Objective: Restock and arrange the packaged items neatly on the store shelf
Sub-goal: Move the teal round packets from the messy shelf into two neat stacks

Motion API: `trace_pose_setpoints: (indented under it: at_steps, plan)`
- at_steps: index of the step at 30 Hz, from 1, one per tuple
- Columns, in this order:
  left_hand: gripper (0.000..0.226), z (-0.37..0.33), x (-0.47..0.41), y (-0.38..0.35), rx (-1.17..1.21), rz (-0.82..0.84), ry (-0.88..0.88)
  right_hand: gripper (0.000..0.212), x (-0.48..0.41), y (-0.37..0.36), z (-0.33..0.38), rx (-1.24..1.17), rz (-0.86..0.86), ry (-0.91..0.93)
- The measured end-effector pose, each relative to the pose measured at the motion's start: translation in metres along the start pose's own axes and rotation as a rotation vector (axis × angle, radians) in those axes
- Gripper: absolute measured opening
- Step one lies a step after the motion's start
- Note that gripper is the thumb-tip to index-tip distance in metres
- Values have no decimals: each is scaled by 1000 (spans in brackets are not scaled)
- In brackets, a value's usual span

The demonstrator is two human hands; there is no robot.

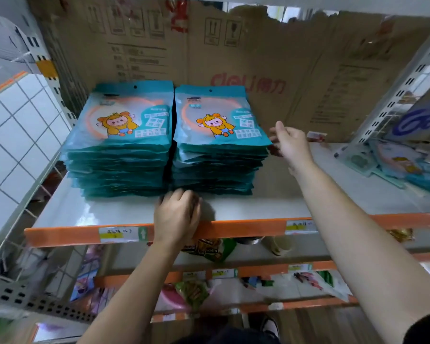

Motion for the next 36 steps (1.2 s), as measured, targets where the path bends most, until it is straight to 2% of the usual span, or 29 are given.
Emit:
trace_pose_setpoints:
  at_steps: [2, 7, 14, 20, 28, 31, 36]
  plan:
    - [14, -19, 3, -5, 18, 28, -61, 25, 19, 21, -21, -23, -10, -25]
    - [18, -81, 8, -21, 46, 86, -222, 17, 69, 78, -66, -71, -97, -50]
    - [18, -185, 24, -60, 107, 189, -338, 15, 105, 184, -107, 63, -248, -8]
    - [16, -305, 44, -106, 212, 260, -409, 14, 110, 298, -135, 126, -334, -2]
    - [22, -439, 66, -160, 253, 301, -339, 17, 103, 431, -174, 200, -289, -24]
    - [24, -465, 72, -174, 260, 325, -299, 22, 100, 458, -183, 211, -256, -30]
    - [31, -482, 61, -195, 242, 341, -212, 17, 81, 479, -203, 166, -253, -60]
Point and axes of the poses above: each hand's wrist, its own x-axis away from the middle knuckle, its own y-axis out of the back of the hand, z = x × y, the point moved 3 cm from there along -x, towards the middle knuckle, and after that the axes turned 11 degrees about y, right-handed, at the moved point
